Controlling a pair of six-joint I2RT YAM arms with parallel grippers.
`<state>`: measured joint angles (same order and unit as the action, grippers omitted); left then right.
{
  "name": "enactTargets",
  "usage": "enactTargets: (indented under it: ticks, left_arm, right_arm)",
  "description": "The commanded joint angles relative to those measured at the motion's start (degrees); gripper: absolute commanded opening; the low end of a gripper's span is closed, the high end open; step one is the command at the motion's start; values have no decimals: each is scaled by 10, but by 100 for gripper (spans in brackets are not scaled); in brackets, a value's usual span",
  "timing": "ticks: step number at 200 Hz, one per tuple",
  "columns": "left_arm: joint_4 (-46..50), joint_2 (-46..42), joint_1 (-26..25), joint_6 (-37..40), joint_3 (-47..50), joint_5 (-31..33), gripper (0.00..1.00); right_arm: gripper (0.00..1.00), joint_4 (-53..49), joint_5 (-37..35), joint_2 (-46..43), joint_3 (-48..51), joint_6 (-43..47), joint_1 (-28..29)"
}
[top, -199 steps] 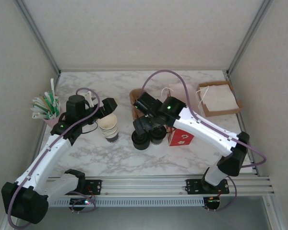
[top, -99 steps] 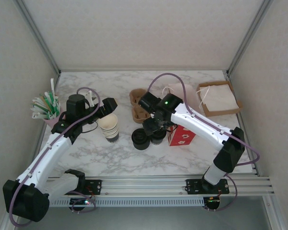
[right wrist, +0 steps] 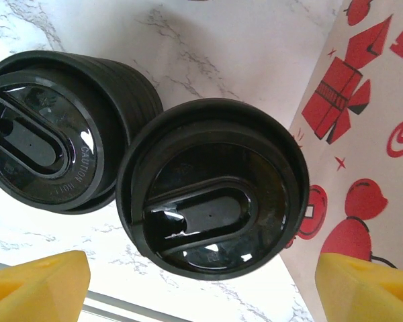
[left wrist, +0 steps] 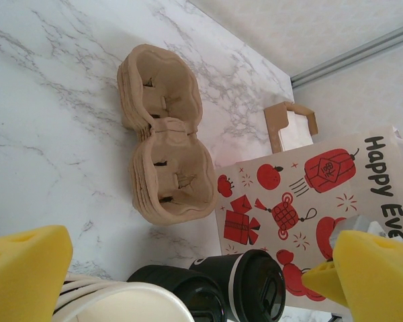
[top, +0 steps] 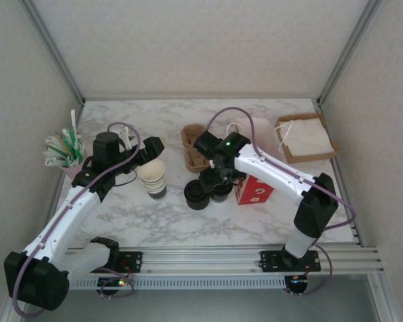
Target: Pack the takeout coffee
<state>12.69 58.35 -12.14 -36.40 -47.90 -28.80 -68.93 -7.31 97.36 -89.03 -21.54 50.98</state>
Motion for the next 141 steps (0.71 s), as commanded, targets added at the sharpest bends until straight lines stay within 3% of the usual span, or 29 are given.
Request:
enactTargets:
  ticks: [1,47,141]
  left_arm:
    - [3,4,5,2,-9,-13,100]
    - [4,3,6,2,-8,-13,100]
    - [4,1,6,3,-11,-15,100]
  right_arm:
    - [87,6,14,13,9,9,-2]
    - [82,8,18,23,10,6,-4]
    - [82,11,5,29,20,-3,-15]
